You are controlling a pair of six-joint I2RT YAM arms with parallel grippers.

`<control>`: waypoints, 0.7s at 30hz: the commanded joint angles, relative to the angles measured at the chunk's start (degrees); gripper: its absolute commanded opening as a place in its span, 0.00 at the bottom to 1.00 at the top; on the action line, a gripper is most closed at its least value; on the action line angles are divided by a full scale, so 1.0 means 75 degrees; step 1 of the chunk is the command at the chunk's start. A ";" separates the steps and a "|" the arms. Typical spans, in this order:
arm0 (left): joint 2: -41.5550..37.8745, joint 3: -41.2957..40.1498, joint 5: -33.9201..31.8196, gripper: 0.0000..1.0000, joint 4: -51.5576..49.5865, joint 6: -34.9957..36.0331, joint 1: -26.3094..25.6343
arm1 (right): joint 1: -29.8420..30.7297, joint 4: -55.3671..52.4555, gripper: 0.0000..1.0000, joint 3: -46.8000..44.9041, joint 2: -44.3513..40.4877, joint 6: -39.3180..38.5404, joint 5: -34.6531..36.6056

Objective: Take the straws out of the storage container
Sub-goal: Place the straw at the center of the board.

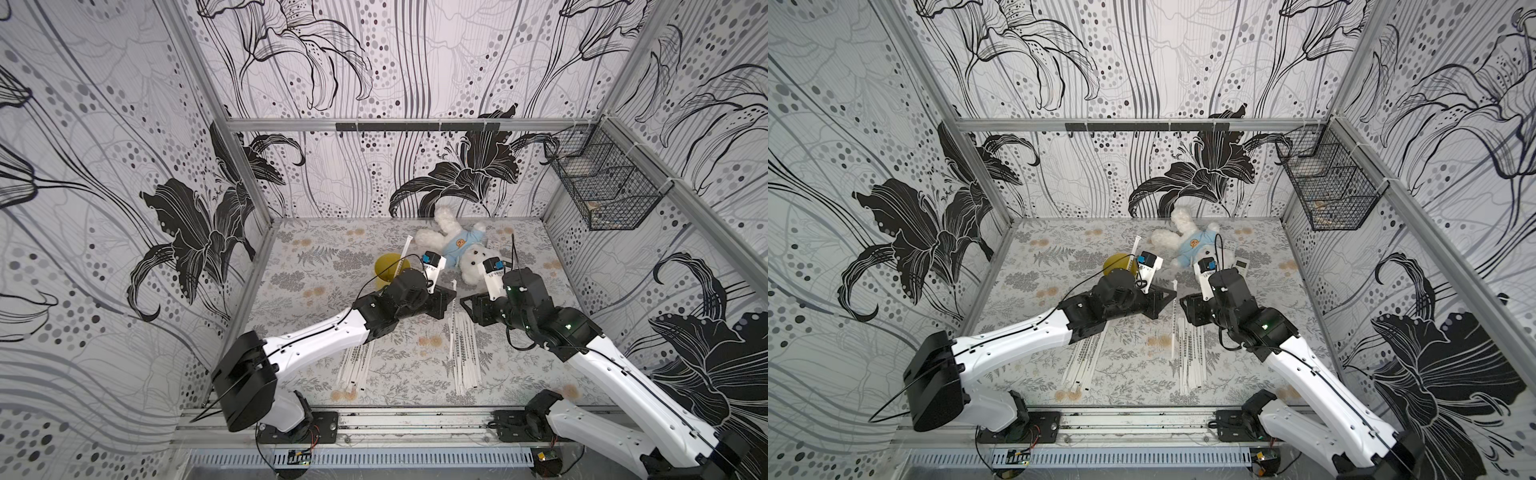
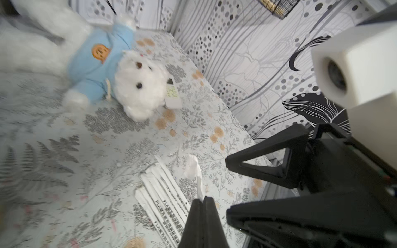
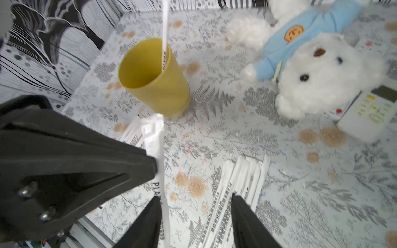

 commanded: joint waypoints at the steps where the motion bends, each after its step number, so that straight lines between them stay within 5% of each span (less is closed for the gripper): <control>1: 0.0584 0.0229 0.1136 0.00 0.0937 -0.0943 -0.0059 | -0.0044 -0.0155 0.56 -0.0291 -0.0438 0.0327 0.0193; 21: 0.2461 0.0273 0.1464 0.00 0.2435 -0.2313 -0.0107 | -0.0043 -0.0248 0.54 -0.0731 -0.2087 0.0429 0.1471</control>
